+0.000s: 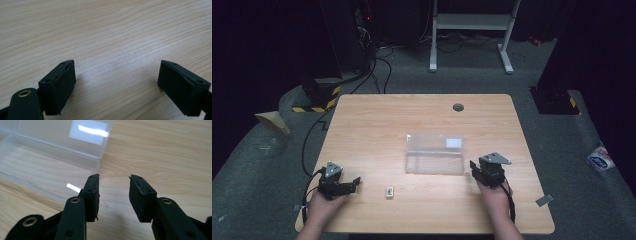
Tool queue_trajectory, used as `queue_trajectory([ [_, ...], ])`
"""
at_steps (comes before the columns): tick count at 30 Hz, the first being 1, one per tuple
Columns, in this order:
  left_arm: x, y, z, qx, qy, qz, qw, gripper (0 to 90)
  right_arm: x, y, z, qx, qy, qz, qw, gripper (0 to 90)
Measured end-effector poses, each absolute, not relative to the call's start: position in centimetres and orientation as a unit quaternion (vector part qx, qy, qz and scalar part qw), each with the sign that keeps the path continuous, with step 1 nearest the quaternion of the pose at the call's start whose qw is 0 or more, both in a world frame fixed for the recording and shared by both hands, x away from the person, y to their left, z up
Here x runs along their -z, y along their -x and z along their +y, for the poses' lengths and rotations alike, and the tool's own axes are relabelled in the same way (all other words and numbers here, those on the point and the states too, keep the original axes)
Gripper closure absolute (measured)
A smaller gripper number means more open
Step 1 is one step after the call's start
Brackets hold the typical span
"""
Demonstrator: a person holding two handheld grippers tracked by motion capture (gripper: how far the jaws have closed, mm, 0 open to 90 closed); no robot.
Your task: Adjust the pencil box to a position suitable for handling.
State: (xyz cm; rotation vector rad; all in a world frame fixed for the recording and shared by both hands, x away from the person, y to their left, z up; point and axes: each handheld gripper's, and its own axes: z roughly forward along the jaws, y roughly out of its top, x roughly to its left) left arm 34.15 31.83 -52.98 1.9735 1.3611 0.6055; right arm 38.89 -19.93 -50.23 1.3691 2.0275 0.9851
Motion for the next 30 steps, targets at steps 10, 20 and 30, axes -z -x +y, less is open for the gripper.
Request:
queue_trajectory([
  [10,53.0,-34.1,31.8,-0.231,-0.755,0.517,0.329,14.9,51.3,-37.2,-24.1,-0.328,-0.526,0.746,0.244,39.3],
  [20,52.7,-33.9,31.7,-0.228,-0.759,0.513,0.331,23.0,52.3,-35.7,-25.7,-0.319,-0.535,0.745,0.237,33.9],
  [30,51.6,-33.3,29.9,-0.221,-0.768,0.487,0.354,27.6,52.3,-35.7,-25.6,-0.316,-0.538,0.744,0.240,31.6],
])
